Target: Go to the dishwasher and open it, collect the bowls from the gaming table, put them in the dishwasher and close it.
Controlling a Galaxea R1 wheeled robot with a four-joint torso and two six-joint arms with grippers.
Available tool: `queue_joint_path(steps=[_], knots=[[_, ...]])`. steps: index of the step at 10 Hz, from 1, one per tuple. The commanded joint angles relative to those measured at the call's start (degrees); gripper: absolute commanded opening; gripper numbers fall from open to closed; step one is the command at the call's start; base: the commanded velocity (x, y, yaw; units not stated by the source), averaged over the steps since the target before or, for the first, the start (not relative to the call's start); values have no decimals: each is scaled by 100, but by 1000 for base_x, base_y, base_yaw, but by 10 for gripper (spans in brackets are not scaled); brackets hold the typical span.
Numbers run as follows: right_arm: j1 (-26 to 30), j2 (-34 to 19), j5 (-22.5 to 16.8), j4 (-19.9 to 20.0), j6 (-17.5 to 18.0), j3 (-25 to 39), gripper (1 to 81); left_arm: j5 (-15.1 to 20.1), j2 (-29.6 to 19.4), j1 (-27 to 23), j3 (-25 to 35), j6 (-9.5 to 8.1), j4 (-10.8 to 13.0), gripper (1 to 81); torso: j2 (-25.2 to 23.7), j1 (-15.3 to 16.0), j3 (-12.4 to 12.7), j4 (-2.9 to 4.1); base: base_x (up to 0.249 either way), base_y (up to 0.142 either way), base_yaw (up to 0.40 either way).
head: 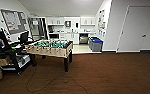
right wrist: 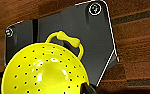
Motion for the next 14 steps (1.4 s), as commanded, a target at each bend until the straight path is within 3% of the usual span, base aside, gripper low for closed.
queue_joint_path(steps=[1, 14], knots=[[278, -48, -389, -15, -20, 28, 10, 171, -74, -309, 81, 31, 56, 10, 0, 0, 0, 0, 148, 0, 0], [199, -30, -336, -32, -20, 28, 10, 162, -83, -282, 134, 39, 73, 10, 0, 0, 0, 0, 154, -71, 0]])
